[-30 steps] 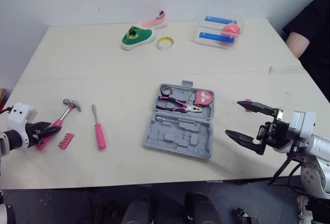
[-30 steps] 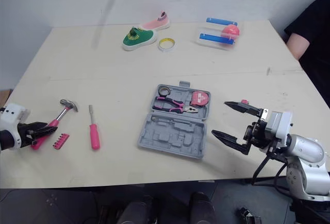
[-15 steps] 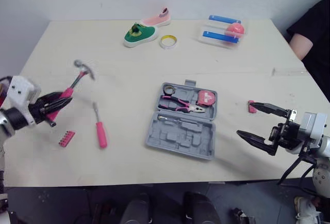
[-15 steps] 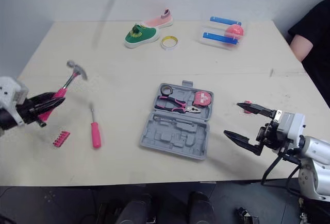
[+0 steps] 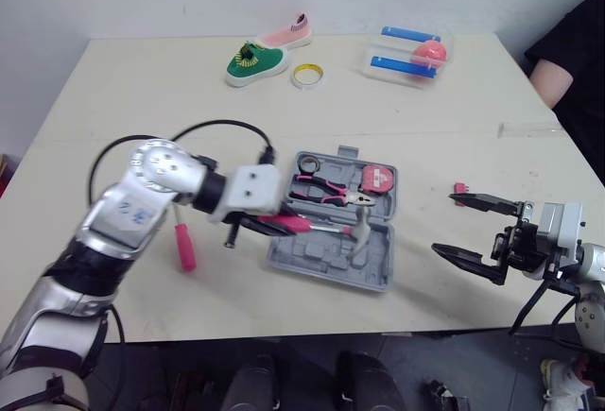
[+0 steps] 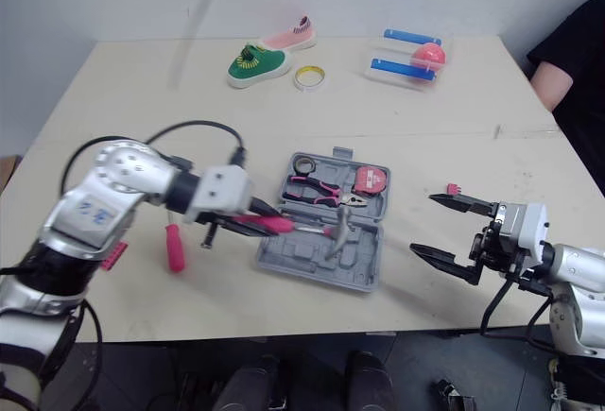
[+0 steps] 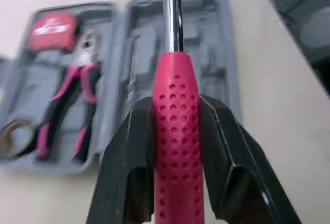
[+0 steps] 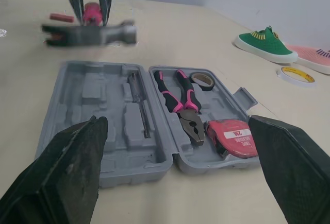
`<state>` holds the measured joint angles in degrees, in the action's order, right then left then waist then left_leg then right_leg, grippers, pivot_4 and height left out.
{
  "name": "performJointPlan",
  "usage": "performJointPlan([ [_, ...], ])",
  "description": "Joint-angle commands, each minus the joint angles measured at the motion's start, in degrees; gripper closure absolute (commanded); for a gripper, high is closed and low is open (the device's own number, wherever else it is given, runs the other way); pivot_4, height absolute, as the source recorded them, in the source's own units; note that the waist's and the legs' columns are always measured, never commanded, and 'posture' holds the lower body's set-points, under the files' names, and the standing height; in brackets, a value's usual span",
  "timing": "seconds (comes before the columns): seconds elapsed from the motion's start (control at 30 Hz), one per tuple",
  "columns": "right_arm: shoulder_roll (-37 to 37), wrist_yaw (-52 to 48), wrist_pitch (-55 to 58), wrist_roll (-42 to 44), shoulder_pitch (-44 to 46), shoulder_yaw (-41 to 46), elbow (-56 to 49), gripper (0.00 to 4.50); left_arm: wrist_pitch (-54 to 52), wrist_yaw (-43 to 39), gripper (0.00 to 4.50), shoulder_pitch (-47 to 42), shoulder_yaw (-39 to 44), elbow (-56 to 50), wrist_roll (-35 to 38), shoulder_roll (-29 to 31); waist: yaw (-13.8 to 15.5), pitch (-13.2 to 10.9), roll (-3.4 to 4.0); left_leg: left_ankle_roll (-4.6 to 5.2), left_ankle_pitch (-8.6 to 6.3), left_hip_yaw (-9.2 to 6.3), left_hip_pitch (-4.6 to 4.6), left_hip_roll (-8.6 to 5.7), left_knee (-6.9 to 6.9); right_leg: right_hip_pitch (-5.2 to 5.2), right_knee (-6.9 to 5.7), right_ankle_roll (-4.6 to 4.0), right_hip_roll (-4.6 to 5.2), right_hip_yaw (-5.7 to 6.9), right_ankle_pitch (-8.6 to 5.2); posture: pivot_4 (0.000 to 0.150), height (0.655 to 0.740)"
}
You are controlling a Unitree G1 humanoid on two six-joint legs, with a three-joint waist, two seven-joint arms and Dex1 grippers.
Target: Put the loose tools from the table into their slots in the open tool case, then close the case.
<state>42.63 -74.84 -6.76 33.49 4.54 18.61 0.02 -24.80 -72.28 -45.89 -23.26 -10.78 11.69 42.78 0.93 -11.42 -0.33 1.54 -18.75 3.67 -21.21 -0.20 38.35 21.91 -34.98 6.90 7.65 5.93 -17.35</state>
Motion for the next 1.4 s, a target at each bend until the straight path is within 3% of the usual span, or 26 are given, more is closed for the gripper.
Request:
performJointPlan([
  [0.03,1.4,0.6,1.4,1.5,-1.9,2.7,-3.0,0.00,-1.6,0.5,3.94,-4.1,-4.7,1.5,-5.2,-3.4,0.5,0.0,0.01,0.01,0.01,-0.03,-0.02,0.01,0.06,0.00,-0.01,0.00,-0.02,0.02,0.00,0.150,0.7400],
  [0.37,1.5,3.8,3.8,2.2,-6.8,5.1,-8.9,0.00,1.2,4.5,3.94,-8.3,-7.7,11.8,-14.0,-10.4,0.7,0.0,0.04,0.12,-0.06,-0.24,-0.10,0.01,0.53,-0.20,-0.08,0.03,0.02,0.06,0.02,0.150,0.7400],
  [0.83,-0.2,4.5,1.5,1.6,-9.8,5.6,-8.6,0.00,1.4,0.5,3.94,-13.4,-9.8,20.8,-17.0,-18.6,0.8,0.0,0.05,0.21,-0.11,-0.40,-0.17,-0.04,0.70,-0.32,-0.02,0.13,0.03,0.16,0.07,0.150,0.7400],
  [1.4,-0.9,7.2,1.4,1.7,-12.3,5.6,-12.1,0.00,-3.7,1.2,3.94,-11.4,-11.7,21.1,-20.8,-20.5,0.7,0.0,0.06,0.22,-0.12,-0.39,-0.17,-0.04,0.72,-0.32,-0.03,0.15,0.04,0.13,0.08,0.150,0.7400],
])
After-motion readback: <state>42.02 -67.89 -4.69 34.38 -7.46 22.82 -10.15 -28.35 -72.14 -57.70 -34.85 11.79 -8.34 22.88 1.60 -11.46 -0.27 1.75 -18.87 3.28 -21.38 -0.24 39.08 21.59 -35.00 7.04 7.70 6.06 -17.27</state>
